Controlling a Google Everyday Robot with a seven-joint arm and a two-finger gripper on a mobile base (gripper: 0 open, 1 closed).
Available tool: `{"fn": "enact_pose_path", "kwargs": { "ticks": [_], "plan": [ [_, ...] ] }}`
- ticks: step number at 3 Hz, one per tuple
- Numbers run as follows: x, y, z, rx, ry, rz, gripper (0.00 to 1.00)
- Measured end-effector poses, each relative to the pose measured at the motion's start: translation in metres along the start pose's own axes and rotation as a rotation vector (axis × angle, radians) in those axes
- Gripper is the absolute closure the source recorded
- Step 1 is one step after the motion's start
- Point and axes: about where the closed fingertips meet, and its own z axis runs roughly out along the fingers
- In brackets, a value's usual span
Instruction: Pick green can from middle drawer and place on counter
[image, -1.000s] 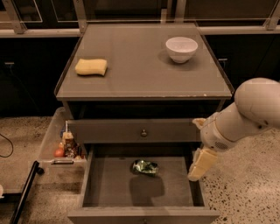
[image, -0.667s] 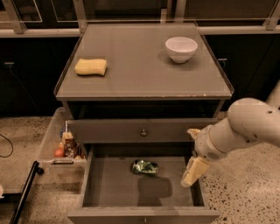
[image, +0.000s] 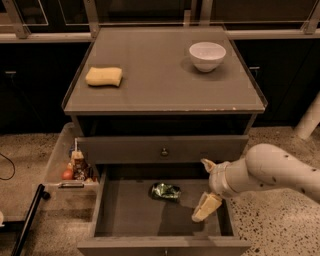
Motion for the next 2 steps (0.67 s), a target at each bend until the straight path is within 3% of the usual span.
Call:
{"fn": "enact_pose_path", "kwargs": {
  "ticks": [1,2],
  "plan": [
    [0.0097,0.0010,0.0378,0.017,-0.033,-0.029,0.00],
    [0.0097,0.0010,0.0380,0.017,-0.033,-0.029,0.00]
  ]
}}
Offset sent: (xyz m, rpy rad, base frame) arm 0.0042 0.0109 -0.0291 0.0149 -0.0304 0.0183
